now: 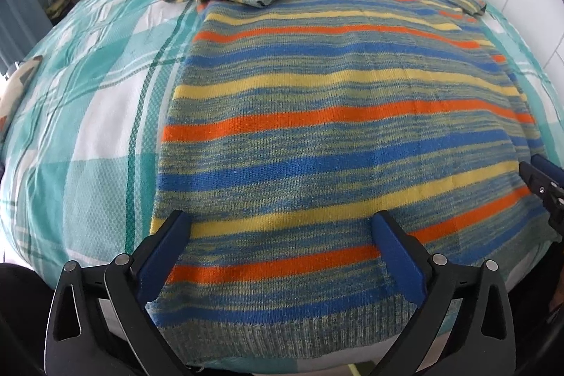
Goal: Fold small clothes
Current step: 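Drag the hem with both tools to spread the sweater flat, then open both, then move the right tool to the sleeve cuff nearest it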
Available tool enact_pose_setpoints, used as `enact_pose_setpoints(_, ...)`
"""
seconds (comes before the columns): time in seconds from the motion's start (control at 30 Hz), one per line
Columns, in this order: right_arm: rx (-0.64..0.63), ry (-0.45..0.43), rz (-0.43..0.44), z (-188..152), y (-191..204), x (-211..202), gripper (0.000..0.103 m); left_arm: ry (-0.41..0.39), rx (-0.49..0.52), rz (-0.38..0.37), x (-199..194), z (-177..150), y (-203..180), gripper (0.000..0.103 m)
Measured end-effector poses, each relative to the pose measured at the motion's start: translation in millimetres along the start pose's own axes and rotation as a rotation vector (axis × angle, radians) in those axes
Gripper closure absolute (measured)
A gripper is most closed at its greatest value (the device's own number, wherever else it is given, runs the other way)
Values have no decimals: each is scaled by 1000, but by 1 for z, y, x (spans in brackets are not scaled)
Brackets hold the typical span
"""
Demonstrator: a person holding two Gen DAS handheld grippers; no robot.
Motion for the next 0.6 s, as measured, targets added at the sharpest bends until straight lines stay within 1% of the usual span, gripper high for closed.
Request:
enact_pose_setpoints(0.33, -6, -28, -11, -3, 2, 1, 45, -22, 15, 12, -2, -3, -2, 1)
enact_pose_setpoints(0.43, -23, 3, -4, 0, 1, -1, 44, -27, 21, 11, -2, -4, -2, 1)
enact_pose_setpoints(0.5, -52, 80, 28, 7, -3, -7, 43, -28, 22, 11, -2, -4, -1, 1)
enact_pose_setpoints(0.53, -52, 97, 45, 12, -7, -12, 44, -29, 22, 12, -2, -3, 0, 1)
enact_pose_setpoints(0.57, -40, 92, 67, 21, -17, -20, 43, -30, 21, 13, -2, -4, -1, 1)
enact_pose_setpoints(0.6, -32, 62, 68, 35, -28, -29, 43, -31, 20, 17, -3, -4, -1, 1)
Point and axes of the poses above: each gripper's, at about its wrist camera, not at the fingertips, and x roughly the way its jaws point, y to its left, z to its top, the point moved 3 cm from there along x, roughly the way its jaws point, and after that the axes turned 10 degrees about -z, right-handed, at the moved point
